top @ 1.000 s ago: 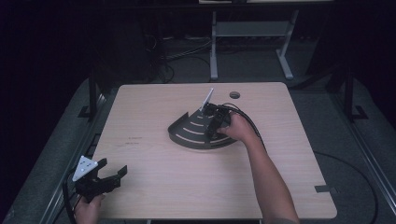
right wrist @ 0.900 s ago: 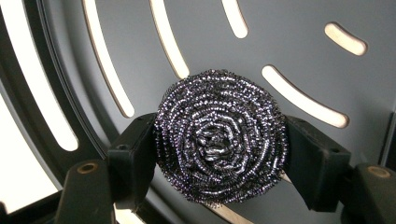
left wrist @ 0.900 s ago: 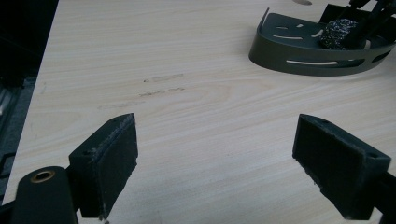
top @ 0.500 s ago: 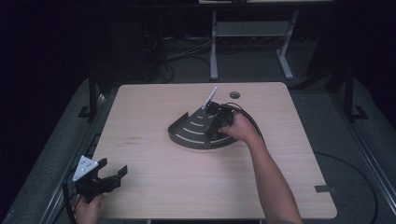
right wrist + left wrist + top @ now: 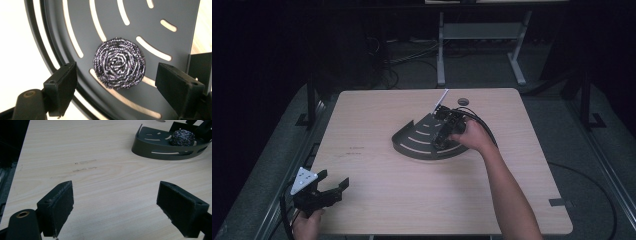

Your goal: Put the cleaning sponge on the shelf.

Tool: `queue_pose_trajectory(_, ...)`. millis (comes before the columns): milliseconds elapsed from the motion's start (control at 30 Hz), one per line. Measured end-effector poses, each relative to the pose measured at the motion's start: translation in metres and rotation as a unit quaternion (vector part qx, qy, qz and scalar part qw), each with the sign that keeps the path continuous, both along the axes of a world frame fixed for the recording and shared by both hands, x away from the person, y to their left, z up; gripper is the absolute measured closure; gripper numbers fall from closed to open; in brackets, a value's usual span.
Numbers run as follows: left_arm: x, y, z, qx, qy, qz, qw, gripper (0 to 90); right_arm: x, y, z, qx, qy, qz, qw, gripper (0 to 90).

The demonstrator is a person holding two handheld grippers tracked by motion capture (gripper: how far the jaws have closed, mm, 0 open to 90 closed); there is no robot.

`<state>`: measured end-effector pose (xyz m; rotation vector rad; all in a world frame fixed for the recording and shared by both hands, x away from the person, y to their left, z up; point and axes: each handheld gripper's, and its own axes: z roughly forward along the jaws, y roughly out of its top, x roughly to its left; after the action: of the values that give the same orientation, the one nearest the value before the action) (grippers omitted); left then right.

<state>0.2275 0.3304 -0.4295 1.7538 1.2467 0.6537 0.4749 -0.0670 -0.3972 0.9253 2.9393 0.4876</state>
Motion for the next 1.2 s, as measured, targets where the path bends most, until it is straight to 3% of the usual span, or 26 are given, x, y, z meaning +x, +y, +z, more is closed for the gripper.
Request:
queue_pose_trajectory(567,0.0,0.001,0.0,0.001,0.001,0.001,1.0,13.3,-0.02,-0.008,0.021,0.009,-0.023,0.013,0.9996,17.8)
queue_pose_trajectory(800,0.0,-0.001,0.0,0.002,0.0,0.0,1.0,13.3,-0.027,-0.018,0.02,0.019,-0.016,0.005,0.9997,18.0)
queue_pose_trajectory(1200,0.0,-0.002,0.0,0.005,-0.001,-0.002,1.0,13.4,-0.036,-0.029,0.02,0.017,-0.012,0.002,0.9998,18.0)
